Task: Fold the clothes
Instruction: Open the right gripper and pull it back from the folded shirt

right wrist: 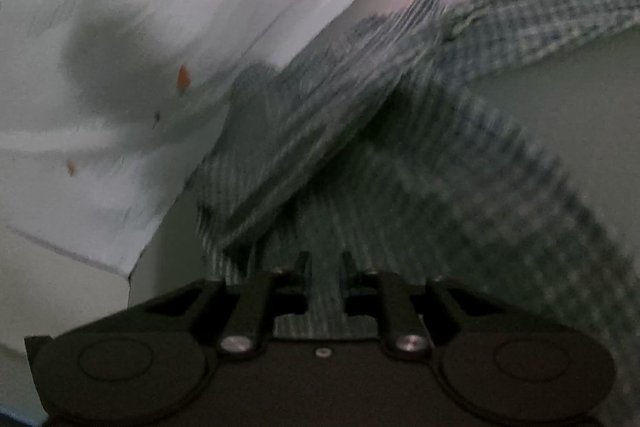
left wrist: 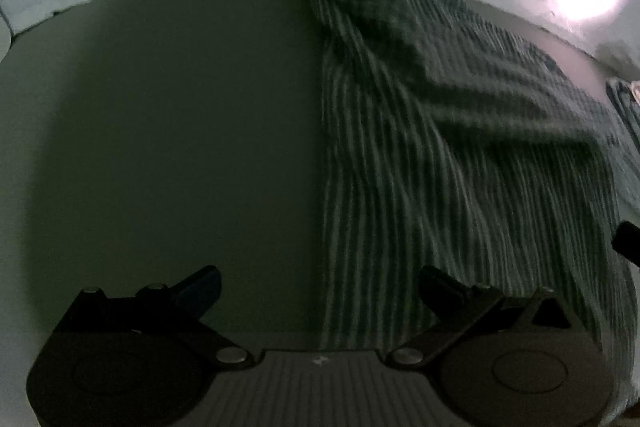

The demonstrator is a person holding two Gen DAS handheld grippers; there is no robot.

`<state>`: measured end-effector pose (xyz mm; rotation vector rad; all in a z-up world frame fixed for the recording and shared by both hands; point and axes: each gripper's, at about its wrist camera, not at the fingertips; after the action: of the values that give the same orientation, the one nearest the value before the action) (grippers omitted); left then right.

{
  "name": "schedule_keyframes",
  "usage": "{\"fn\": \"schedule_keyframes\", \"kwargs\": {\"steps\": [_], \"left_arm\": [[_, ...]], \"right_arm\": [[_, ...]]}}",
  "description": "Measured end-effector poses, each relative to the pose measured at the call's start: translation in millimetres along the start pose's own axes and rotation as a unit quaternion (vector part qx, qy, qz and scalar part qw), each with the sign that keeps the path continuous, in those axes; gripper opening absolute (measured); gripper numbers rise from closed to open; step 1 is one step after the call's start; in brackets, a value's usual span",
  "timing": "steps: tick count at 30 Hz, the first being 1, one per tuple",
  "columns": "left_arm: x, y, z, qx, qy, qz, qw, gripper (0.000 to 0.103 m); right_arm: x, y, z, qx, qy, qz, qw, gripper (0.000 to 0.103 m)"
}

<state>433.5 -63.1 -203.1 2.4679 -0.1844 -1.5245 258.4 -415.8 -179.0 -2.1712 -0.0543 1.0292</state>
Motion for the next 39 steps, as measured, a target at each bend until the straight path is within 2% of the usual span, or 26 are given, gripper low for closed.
{"fn": "schedule_keyframes", "kwargs": {"steps": [6,10,16,20,22,24,27,29,30,31,32,33,34,37,39], "left_arm": [[16,-17,-55,-0.011,0.028,-0.001,0.9995,0.103],[42,-33,-100,-0.039,0.059,0.001,0.9975,0.103],[74,-61,-163,-0.097,0.088,0.050,0.9901,0.103],[91,-66,-193,-0.119,0.093,0.081,0.9852,0.102],[96,-68,-202,-0.131,0.094,0.100,0.9817,0.102],[103,-70,-211,-0.144,0.089,0.117,0.9786,0.102],[113,-70,-224,-0.163,0.080,0.125,0.9754,0.095],[118,-68,-232,-0.169,0.076,0.124,0.9749,0.078],[120,-65,-236,-0.166,0.073,0.121,0.9759,0.071],[123,-62,-239,-0.162,0.071,0.117,0.9774,0.055],[126,-59,-243,-0.156,0.067,0.112,0.9791,0.031],[129,-56,-246,-0.152,0.063,0.106,0.9807,0.017],[132,-54,-249,-0.150,0.060,0.100,0.9819,0.004],[125,-48,-253,-0.141,0.078,0.091,0.9827,0.003],[110,-47,-255,-0.140,0.097,0.090,0.9812,0.003]], "right_arm": [[20,12,-55,0.023,0.035,0.025,0.999,0.020],[40,19,-96,0.021,0.063,0.070,0.995,0.027],[72,43,-149,0.072,0.092,0.139,0.983,0.037],[86,48,-165,0.057,0.099,0.184,0.976,0.041],[89,48,-168,0.040,0.101,0.211,0.971,0.053],[91,48,-169,0.023,0.100,0.225,0.969,0.055],[96,51,-172,0.008,0.096,0.233,0.968,0.056],[99,51,-174,0.007,0.095,0.224,0.970,0.054],[100,50,-175,0.006,0.095,0.212,0.973,0.045],[100,50,-176,0.006,0.094,0.199,0.975,0.027],[100,49,-177,0.010,0.093,0.185,0.978,0.017],[100,48,-179,0.015,0.094,0.172,0.981,0.004],[97,47,-181,0.017,0.097,0.158,0.982,0.004],[85,38,-190,0.008,0.118,0.126,0.985,0.002],[66,31,-198,0.001,0.152,0.111,0.982,0.002]]}}
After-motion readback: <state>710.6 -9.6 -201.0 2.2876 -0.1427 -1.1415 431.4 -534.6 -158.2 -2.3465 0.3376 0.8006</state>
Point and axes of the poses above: each gripper's, at about its wrist camera, not at the fingertips, and x roughly the way its jaws point, y to its right, z to its underside, and after that the axes turned 5 degrees about z, right-handed
